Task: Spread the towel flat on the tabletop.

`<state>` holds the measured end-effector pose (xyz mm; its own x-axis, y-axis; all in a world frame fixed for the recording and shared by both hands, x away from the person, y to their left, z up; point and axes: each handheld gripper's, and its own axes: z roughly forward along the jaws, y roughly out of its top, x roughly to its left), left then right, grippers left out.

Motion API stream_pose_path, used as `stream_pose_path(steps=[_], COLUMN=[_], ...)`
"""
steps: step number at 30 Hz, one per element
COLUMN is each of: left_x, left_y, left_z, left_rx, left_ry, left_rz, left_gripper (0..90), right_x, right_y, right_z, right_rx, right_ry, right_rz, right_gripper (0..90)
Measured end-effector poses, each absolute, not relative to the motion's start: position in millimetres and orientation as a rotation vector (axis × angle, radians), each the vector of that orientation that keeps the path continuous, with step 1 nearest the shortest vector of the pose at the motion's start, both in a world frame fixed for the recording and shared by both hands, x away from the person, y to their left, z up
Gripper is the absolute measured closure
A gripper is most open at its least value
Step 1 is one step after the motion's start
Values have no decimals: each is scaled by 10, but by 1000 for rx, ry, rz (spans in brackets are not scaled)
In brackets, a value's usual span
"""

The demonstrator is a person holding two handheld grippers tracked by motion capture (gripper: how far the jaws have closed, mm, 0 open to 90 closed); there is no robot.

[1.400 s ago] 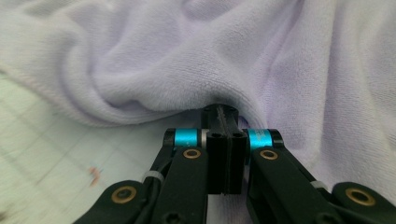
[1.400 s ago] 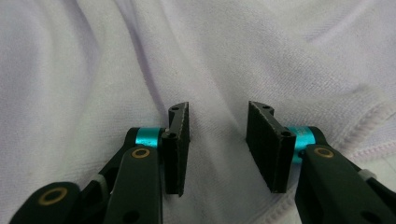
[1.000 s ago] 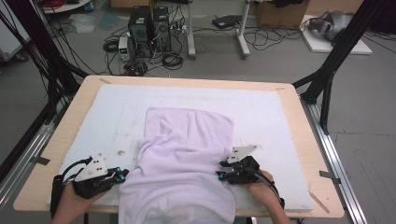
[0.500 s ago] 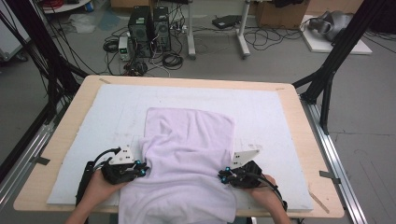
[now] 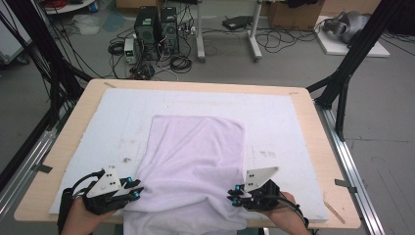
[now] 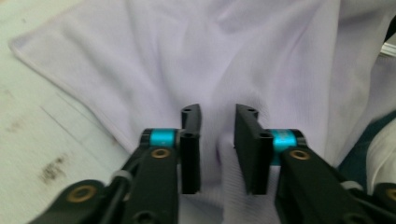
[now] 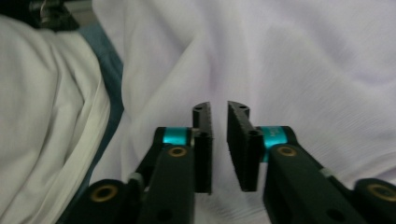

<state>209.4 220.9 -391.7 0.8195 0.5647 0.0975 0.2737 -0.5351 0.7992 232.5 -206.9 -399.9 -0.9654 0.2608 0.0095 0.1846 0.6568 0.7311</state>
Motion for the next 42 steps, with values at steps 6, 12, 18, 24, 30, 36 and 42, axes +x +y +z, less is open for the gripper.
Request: stream_pose_path(steps=[6, 12, 18, 24, 30, 36, 42], left_x=[2456, 2554, 2473, 2387, 2676, 3300, 3925], left_y=[2119, 2010, 2071, 2180, 2219, 2155, 2161], left_z=[-4112, -4404, -4393, -4283, -4070, -3953, -4089], left_rx=[2153, 2255, 2242, 2180, 2117, 2102, 2103], left_ry=[662, 645, 635, 651, 688, 740, 839], left_rz=[398, 339, 339, 335, 366, 420, 462], left_gripper=[634, 780, 856, 782, 630, 600, 603], right_x=[2654, 2708, 2589, 2360, 2687, 3374, 3967], right_y=[-2089, -2045, -2056, -2092, -2211, -2244, -2327], right_z=[-4083, -4376, -4358, -4124, -3886, -3852, -3967], right_rx=[517, 547, 495, 385, 501, 672, 796], right_ry=[2692, 2747, 2811, 2824, 2689, 2599, 2559], right_rz=[1136, 1064, 1098, 1216, 1227, 1195, 1124], right_gripper=[603, 803, 874, 821, 681, 597, 531])
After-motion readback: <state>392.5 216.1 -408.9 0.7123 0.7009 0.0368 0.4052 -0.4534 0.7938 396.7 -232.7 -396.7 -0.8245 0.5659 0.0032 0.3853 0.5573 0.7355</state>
